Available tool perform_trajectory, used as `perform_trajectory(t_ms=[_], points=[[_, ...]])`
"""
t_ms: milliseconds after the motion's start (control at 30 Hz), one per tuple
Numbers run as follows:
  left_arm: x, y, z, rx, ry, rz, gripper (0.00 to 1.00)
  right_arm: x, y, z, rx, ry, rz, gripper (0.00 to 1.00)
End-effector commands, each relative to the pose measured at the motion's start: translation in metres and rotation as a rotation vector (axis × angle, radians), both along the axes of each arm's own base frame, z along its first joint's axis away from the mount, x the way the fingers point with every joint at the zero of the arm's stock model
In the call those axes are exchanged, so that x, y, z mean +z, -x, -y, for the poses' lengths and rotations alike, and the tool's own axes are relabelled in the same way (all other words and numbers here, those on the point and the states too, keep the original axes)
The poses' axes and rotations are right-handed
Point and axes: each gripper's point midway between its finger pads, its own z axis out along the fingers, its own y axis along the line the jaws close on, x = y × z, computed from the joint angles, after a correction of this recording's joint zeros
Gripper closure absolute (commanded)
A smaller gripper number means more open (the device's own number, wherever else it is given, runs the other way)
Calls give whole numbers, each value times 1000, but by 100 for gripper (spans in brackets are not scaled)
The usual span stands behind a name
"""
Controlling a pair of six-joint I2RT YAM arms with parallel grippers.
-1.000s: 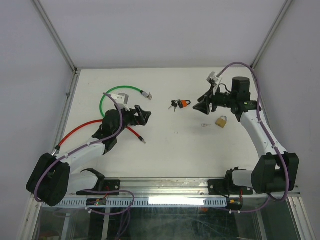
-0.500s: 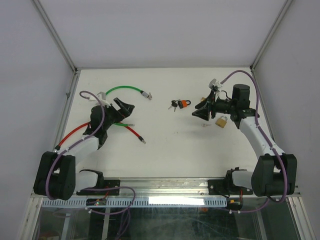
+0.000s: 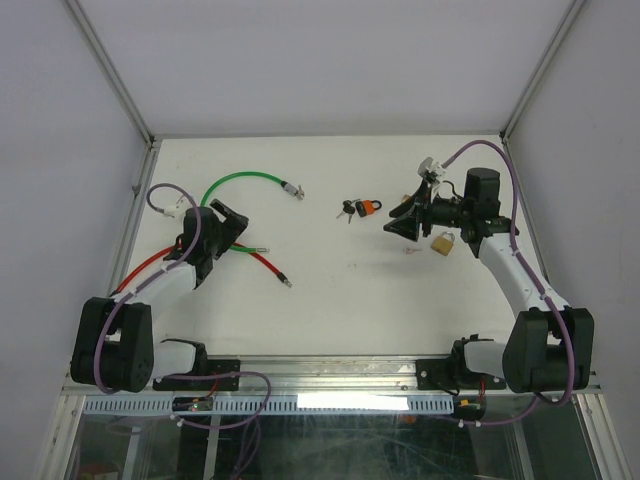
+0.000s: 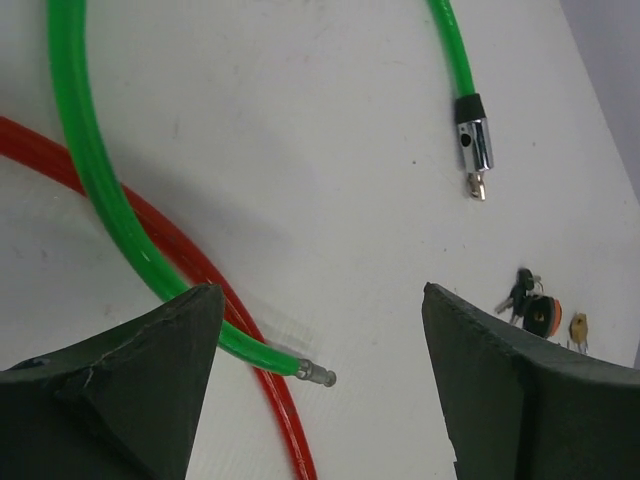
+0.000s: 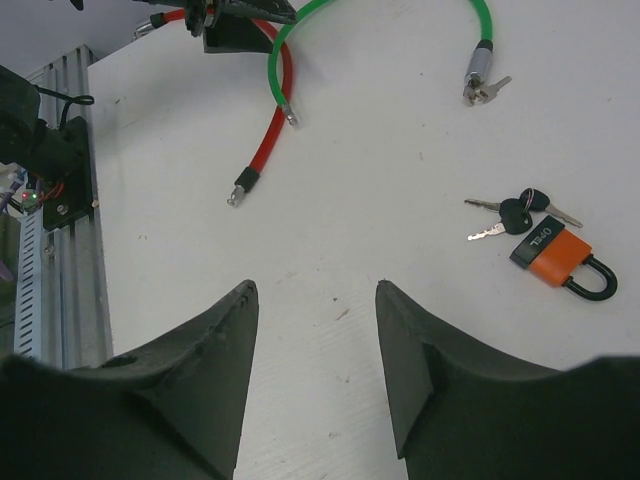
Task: Lock with the key
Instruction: Pick up the lock from the center of the board.
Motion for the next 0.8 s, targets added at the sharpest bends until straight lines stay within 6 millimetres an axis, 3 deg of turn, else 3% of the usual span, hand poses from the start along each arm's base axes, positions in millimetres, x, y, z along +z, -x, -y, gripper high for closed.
perform_trajectory(t_ms=[0, 100, 233, 533, 767], points=[[5, -6, -23, 145, -40, -41, 19, 13, -1, -1, 18, -21, 50, 48], [1, -5, -33, 203, -63, -76, 22, 12, -1, -1, 17, -21, 47, 48], [-7, -8, -37, 227, -88, -122, 34, 11, -1, -1, 16, -22, 45, 48], [-38, -9, -42, 258, -132, -272, 41, 10, -1, -1, 14, -19, 43, 48], [-49, -6, -44, 275, -142, -316, 45, 10, -2, -1, 14, -20, 44, 48]])
